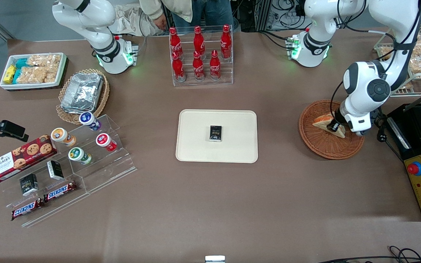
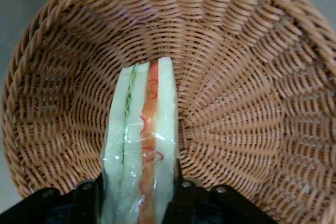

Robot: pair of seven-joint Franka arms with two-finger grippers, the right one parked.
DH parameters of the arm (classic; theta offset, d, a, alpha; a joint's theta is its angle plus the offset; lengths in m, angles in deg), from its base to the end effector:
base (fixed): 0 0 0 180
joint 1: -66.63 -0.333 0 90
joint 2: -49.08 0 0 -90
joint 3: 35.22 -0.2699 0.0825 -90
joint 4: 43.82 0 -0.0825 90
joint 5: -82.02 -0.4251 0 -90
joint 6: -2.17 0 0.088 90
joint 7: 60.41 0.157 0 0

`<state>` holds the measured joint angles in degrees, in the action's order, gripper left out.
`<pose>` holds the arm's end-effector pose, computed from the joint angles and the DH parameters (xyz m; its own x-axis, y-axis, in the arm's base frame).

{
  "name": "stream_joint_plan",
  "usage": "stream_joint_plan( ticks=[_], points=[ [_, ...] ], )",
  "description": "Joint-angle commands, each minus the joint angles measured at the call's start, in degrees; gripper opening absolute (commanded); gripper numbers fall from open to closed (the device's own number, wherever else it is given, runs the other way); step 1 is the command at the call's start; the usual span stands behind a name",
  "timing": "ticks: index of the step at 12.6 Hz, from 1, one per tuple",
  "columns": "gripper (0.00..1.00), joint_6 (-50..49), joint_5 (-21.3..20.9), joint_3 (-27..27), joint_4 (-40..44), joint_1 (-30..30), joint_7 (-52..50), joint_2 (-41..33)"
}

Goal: Place sandwich from basket to tray
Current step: 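Lower the left gripper and close it on the wrapped sandwich, then lift the sandwich out of the basket with the left gripper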

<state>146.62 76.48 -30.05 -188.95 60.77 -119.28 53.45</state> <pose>0.4636 0.0061 0.1075 0.5745 0.8185 -0.0100 0.8140 -0.5725 -0.0981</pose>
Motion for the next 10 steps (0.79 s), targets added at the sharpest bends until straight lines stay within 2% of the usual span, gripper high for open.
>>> stream_joint_plan(
  ticks=[1, 3, 6, 7, 8, 10],
  points=[
    [0.0, -1.3, -1.0, 3.3, 0.3, 1.5, 0.3, -6.0],
    [0.0, -11.2, -0.4, 6.2, 3.8, 2.1, 8.4, -11.8],
    [0.0, -25.8, 5.1, 6.5, 12.8, 6.5, 29.0, -15.9],
    [0.0, -30.4, 6.1, 6.5, 17.4, 6.7, 36.4, -15.7],
    [0.0, -36.5, 9.9, 7.0, 23.0, 7.6, 39.8, -14.5],
    [0.0, -43.3, 11.3, 8.2, 31.6, 10.5, 40.8, -10.4]
  ],
)
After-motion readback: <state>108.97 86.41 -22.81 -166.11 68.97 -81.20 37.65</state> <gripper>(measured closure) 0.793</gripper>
